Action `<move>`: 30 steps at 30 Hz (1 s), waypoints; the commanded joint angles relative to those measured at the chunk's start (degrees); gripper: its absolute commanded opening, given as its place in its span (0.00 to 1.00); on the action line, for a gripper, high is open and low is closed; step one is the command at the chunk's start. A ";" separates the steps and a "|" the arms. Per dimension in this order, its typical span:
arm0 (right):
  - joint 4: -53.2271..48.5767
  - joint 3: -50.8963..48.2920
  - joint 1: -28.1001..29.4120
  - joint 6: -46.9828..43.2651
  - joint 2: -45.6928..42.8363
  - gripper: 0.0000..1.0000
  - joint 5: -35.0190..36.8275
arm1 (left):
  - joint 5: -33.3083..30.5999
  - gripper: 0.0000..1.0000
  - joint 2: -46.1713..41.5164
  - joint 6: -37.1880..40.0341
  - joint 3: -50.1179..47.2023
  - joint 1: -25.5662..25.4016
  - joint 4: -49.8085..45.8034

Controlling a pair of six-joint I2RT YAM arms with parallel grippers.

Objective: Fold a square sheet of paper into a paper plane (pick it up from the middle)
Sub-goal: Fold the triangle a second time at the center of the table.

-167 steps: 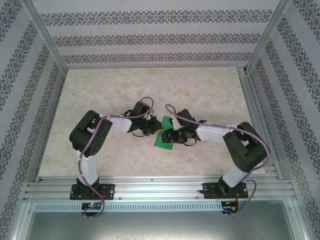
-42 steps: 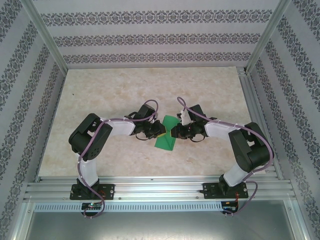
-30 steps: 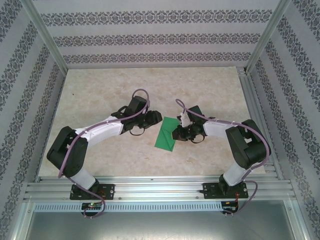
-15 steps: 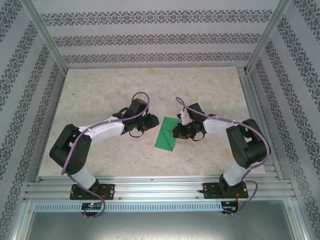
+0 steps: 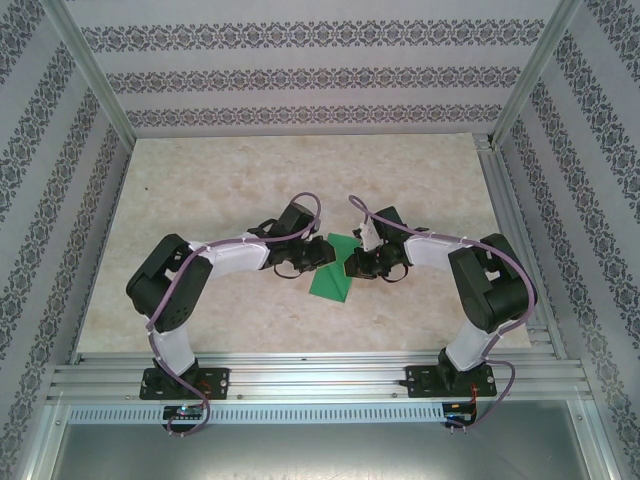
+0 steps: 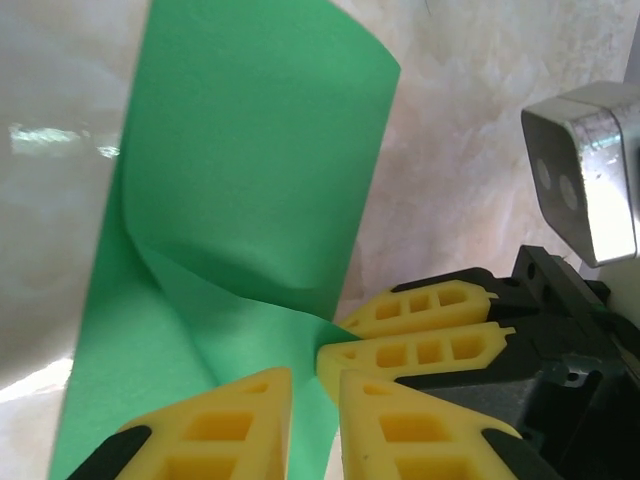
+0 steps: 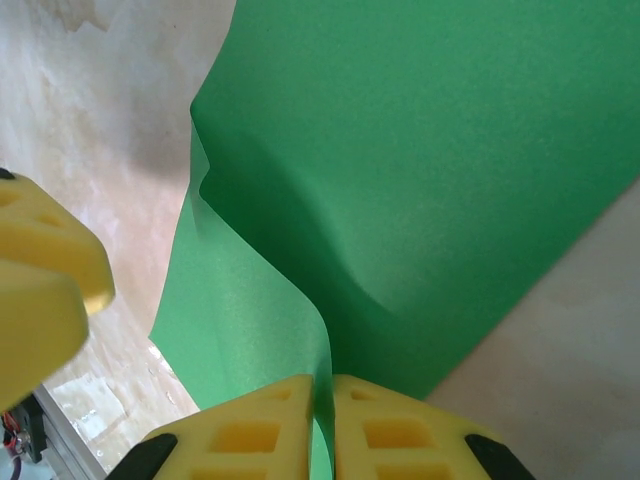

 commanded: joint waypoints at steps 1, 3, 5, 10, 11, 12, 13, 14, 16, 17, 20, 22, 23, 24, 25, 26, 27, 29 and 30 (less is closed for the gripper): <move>0.08 1.53 -0.49 -1.47 0.77 0.13 0.36 | 0.16 0.20 1.32 -0.80 1.81 -1.06 0.51; 0.12 1.75 -0.52 -1.47 1.10 0.13 0.27 | -0.31 0.19 1.72 -1.09 1.83 -1.35 0.46; 0.25 1.89 -0.57 -1.47 1.12 0.13 0.27 | -0.37 0.18 2.14 -1.38 1.89 -1.66 0.49; 0.96 2.20 -0.59 -1.16 1.73 0.14 -0.25 | -0.88 0.17 3.38 -1.86 2.04 -2.06 0.73; 1.12 2.23 -0.58 -1.09 1.83 0.14 -0.26 | -0.92 0.17 3.67 -1.92 2.01 -2.14 0.94; 1.22 2.19 -0.59 -1.06 1.91 0.14 -0.26 | -0.97 0.17 3.88 -2.08 1.99 -2.15 1.06; 1.39 2.24 -0.61 -0.90 1.91 0.14 -0.26 | -0.98 0.16 4.16 -2.11 2.08 -2.21 1.09; 1.51 2.28 -0.60 -0.81 1.91 0.15 -0.33 | -1.17 0.15 4.38 -2.13 2.03 -2.24 1.06; 1.41 2.39 -0.59 -0.68 1.83 0.16 -0.39 | -2.05 0.15 4.53 -1.89 1.98 -2.33 0.60; 1.47 2.41 -0.67 -0.68 1.73 0.16 -0.39 | -2.43 0.15 4.70 -1.78 1.81 -2.33 0.46; 1.33 2.16 -0.79 -0.59 1.14 0.19 -0.68 | -2.90 0.14 5.37 -2.20 1.71 -2.33 0.68; 1.16 1.72 -0.87 -0.59 0.49 0.20 -0.96 | -2.97 0.14 5.52 -2.63 1.44 -2.35 1.30; 1.11 1.46 -0.95 -0.64 0.06 0.22 -0.96 | -3.32 0.14 5.47 -2.66 1.39 -2.33 1.27; 1.08 1.07 -1.04 -0.59 -0.36 0.24 -0.96 | -3.64 0.14 5.31 -2.67 1.35 -2.35 1.13; 1.11 0.63 -1.18 -0.52 -0.72 0.26 -1.04 | -3.78 0.14 5.19 -2.56 1.33 -2.34 1.02; 1.21 0.16 -1.29 -0.45 -1.09 0.27 -1.36 | -3.92 0.14 5.10 -2.56 1.42 -2.34 0.94; 1.35 -0.15 -1.31 -0.36 -1.37 0.28 -1.72 | -3.88 0.14 5.00 -2.57 1.43 -2.37 0.89; 1.55 -0.92 -1.38 -0.15 -2.07 0.28 -1.90 | -3.90 0.14 5.02 -2.63 1.46 -2.34 0.97; 1.74 -1.16 -1.38 -0.08 -2.29 0.28 -2.01 | -3.90 0.14 4.86 -2.66 1.47 -2.36 1.00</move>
